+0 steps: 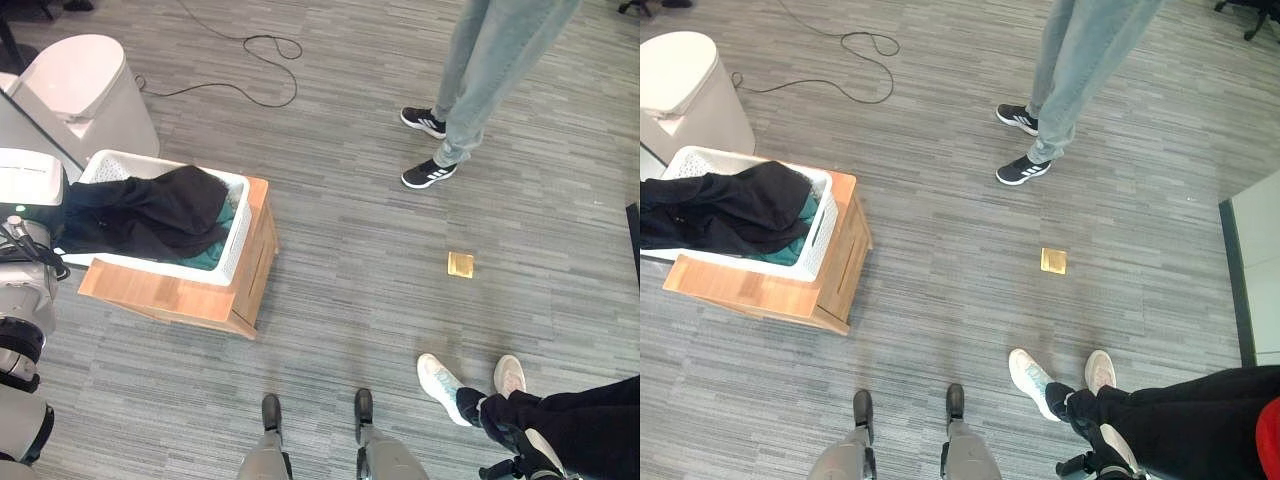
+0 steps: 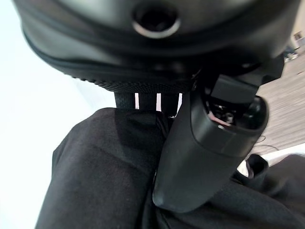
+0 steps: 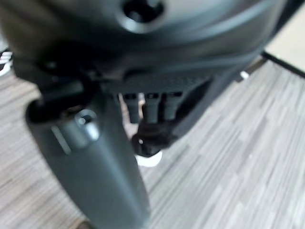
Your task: Pick up bed clothes into laundry basket.
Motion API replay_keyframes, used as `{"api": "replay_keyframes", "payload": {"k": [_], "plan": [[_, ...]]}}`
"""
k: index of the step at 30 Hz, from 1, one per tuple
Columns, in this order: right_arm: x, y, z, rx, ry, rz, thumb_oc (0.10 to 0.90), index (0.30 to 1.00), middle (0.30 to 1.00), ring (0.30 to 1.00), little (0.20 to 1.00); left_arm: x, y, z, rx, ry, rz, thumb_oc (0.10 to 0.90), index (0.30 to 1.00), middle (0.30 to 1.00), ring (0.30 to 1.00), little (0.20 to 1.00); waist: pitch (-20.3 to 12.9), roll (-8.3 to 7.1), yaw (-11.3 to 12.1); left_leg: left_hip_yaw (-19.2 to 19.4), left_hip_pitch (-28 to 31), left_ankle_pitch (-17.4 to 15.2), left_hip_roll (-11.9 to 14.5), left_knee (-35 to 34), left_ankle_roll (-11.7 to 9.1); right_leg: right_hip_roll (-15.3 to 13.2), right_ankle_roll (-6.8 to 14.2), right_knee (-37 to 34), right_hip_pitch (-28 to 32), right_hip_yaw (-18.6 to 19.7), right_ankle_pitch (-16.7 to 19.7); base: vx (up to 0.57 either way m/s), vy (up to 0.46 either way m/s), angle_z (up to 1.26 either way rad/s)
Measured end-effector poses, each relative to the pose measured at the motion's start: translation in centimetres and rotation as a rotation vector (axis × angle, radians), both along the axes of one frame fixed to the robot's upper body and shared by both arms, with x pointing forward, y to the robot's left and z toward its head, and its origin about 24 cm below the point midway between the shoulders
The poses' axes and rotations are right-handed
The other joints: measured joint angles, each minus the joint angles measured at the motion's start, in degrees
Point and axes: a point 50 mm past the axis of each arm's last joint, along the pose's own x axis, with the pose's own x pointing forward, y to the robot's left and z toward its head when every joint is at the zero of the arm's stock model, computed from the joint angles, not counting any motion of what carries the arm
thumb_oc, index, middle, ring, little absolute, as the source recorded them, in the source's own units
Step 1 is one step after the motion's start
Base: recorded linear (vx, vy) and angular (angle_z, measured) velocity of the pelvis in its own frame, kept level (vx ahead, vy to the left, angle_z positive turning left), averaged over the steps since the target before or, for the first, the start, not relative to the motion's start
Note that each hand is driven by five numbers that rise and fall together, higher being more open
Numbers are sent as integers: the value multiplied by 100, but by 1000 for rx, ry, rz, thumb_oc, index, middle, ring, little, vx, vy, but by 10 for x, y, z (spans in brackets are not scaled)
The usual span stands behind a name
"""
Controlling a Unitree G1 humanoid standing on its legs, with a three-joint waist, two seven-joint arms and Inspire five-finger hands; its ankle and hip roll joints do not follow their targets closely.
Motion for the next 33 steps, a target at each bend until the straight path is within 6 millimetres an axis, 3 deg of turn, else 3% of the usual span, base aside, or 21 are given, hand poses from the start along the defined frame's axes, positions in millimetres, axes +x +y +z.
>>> {"api": "replay_keyframes", "payload": {"k": [7, 8, 9, 11, 13, 16, 21, 25, 33], "plan": [[16, 5, 6, 14, -72, 11, 800, 900, 900, 900, 900, 11, -17, 0, -117, -74, -65, 400, 300, 300, 300, 300, -2, -88, -35, 15, -110, 18, -20, 2, 9, -24, -11, -1, -115, 1, 13, -37, -19, -1], [22, 7, 7, 11, -80, 23, 800, 900, 900, 900, 900, 15, -25, -1, -154, -96, -92, 461, 392, 392, 392, 392, 1, -84, 14, 7, -118, 21, -20, 1, 11, -22, -11, -1, -115, -8, 13, -50, -10, 1], [19, 8, 5, 9, -63, 31, 800, 900, 900, 900, 900, 18, -31, -2, -187, -114, -118, 800, 900, 900, 900, 900, 8, -88, -3, 8, -119, 21, -19, 2, 11, -20, -10, -1, -120, -6, 12, -37, 7, 3], [21, 17, 2, -8, -73, 52, 800, 900, 900, 900, 900, 32, -62, -12, -385, -200, -224, 800, 900, 900, 900, 900, 36, -61, 21, 16, -134, 23, -21, 2, 11, -25, -11, -3, -145, 4, 13, -62, 2, -3], [25, 30, -1, 10, -93, 67, 800, 900, 900, 900, 900, 38, -77, -19, -491, -219, -279, 800, 900, 900, 900, 900, 75, -45, -62, 43, -163, 24, -19, 3, 12, -19, -14, -2, -193, 19, 17, -69, -5, -8], [28, 43, -5, 26, -111, 69, 800, 900, 900, 900, 900, 42, -94, -12, -574, -272, -365, 800, 900, 900, 900, 900, 273, 10, -189, 150, -222, 25, -12, 2, 13, -16, -20, -2, -317, 102, 46, -48, 7, -20], [29, 44, -5, 11, -110, 64, 800, 900, 900, 900, 900, 45, -99, 2, -589, -315, -396, 800, 900, 900, 900, 900, 457, 90, -386, 407, -174, 25, 8, 1, 15, 2, -10, 1, -426, 340, 122, -1, -10, -29], [36, 46, 1, -7, -151, 66, 800, 900, 900, 900, 900, 48, -103, 13, -582, -350, -417, 800, 900, 900, 900, 900, 462, 95, -401, 478, -124, 24, 104, 1, 13, 82, -16, 1, -411, 353, 126, 24, -3, -9], [91, 35, 61, -109, -457, 163, 800, 900, 900, 900, 900, 44, -89, 24, -438, -353, -354, 800, 900, 900, 900, 900, 574, 359, -348, 430, -3, 38, 153, 0, -9, 142, -68, -1, -265, 320, 163, 29, -4, 1]]}}
